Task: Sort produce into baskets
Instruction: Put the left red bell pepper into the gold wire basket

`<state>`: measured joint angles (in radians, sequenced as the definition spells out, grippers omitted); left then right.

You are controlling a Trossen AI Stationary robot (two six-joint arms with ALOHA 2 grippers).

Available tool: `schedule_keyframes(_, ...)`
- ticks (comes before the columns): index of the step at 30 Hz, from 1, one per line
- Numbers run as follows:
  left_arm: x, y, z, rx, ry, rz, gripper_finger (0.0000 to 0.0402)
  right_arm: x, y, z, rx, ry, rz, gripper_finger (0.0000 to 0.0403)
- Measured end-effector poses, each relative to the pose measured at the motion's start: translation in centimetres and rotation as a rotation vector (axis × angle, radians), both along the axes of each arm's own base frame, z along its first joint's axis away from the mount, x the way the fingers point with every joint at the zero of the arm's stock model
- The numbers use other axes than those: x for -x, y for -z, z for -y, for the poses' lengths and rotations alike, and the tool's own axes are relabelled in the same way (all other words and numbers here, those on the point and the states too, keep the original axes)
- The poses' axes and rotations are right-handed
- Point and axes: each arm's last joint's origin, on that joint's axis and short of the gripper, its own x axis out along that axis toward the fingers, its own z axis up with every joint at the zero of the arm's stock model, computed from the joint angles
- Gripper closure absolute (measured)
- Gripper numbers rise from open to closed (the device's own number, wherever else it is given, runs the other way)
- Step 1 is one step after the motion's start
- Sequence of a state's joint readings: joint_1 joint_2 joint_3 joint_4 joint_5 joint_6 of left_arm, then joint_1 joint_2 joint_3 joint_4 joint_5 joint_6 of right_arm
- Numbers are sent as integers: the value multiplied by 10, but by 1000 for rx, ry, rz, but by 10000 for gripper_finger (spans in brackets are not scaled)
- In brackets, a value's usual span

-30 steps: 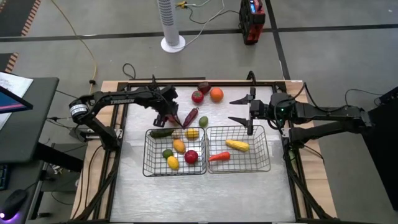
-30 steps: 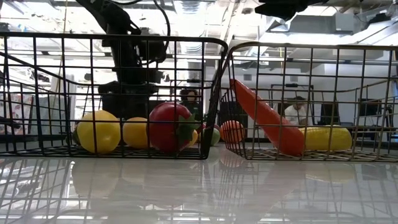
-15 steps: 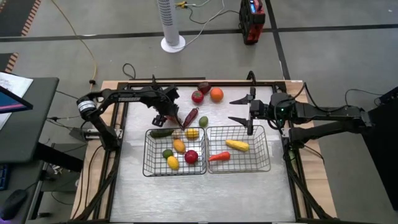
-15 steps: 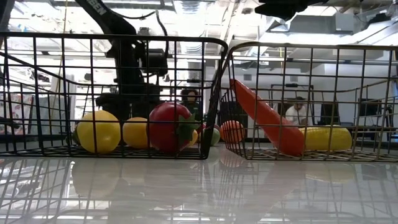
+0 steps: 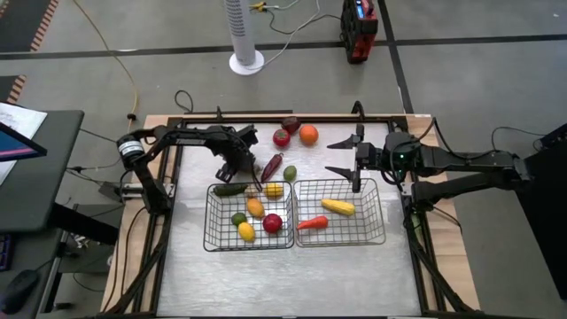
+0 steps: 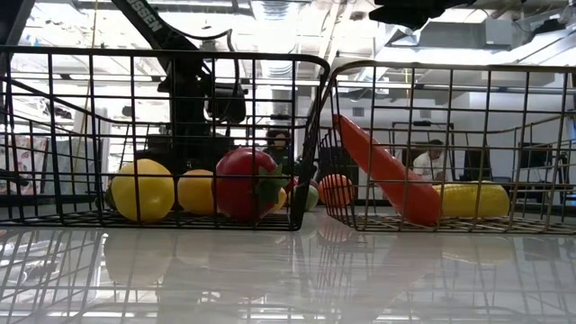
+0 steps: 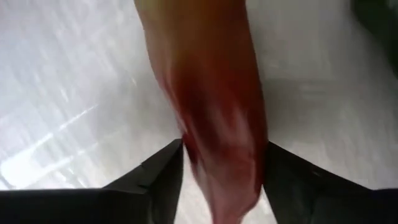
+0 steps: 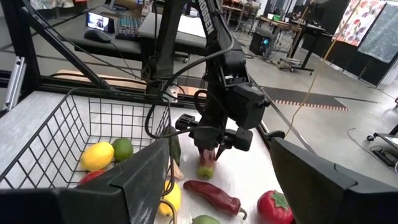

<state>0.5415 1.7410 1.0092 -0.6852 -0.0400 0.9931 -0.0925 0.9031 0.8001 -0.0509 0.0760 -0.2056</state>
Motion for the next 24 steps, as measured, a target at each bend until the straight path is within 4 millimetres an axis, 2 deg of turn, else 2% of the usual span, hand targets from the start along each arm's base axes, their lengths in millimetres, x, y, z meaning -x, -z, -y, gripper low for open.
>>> schedule_keyframes(5,0,-7,-1,-43,-71,-40,284,0,0,0,1,0,0,93)
schedule_keyframes(9,-4,-20,-6,-113,-121,-76,328,0,0,0,1,-1,1,93)
schedule_keyframes(13,-13,-39,-12,-137,-153,-36,330,0,0,0,1,0,1,93)
schedule_keyframes(17,-29,-63,-12,-123,-155,57,309,0,0,0,4,0,-3,93)
schedule_keyframes(20,-44,-83,-4,-74,-142,153,305,5,0,1,32,44,-22,93)
schedule_keyframes(24,-64,-108,15,27,-107,289,309,22,-4,1,29,88,-24,93)
